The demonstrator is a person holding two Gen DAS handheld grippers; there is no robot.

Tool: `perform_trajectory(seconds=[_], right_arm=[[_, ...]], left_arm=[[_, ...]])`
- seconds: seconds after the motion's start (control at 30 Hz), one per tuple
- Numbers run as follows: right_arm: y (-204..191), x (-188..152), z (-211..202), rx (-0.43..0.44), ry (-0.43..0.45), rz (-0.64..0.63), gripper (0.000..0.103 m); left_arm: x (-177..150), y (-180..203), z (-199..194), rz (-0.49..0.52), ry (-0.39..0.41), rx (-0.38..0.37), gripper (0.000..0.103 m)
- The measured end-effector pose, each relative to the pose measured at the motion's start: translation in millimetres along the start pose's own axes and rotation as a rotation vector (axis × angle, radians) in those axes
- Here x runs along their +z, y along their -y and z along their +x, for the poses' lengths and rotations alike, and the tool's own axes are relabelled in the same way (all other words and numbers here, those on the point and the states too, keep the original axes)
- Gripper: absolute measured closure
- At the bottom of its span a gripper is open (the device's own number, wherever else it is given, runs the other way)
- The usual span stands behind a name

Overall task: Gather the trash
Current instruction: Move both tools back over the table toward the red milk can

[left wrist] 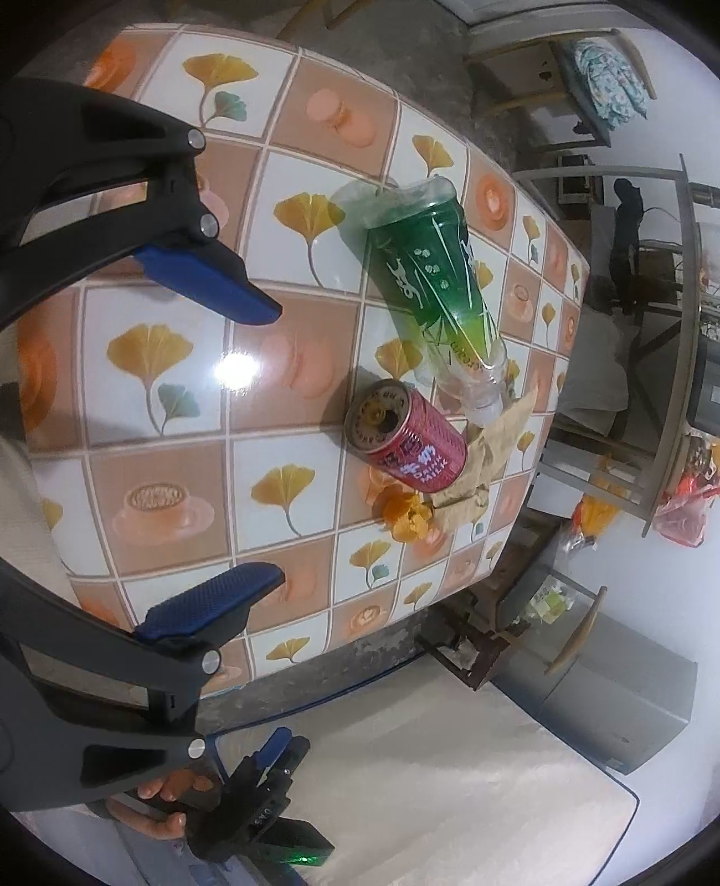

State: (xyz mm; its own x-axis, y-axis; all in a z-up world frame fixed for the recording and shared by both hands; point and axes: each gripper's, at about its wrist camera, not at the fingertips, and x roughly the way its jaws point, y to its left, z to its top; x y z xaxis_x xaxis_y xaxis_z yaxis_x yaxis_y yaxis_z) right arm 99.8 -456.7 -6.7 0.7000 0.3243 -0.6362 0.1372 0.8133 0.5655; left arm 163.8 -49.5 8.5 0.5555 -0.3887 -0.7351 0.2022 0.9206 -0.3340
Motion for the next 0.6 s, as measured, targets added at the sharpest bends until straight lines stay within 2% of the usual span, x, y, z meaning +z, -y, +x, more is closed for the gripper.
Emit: perform_trajectory(seconds=[0.33,0.6], right_arm=[[-67.8,3.5,7.6,0.021,-0.002,-0.025,0.038],[-126.4,10.9,30.4,0.041,-0.057,-0.075,0.038]], left_arm=[[2.9,-33.3,-7.8,0.05,0.064,-0.048,0.016],[7.2,-52.2,-17.8,0.06,0.115,-0.117,0.016]])
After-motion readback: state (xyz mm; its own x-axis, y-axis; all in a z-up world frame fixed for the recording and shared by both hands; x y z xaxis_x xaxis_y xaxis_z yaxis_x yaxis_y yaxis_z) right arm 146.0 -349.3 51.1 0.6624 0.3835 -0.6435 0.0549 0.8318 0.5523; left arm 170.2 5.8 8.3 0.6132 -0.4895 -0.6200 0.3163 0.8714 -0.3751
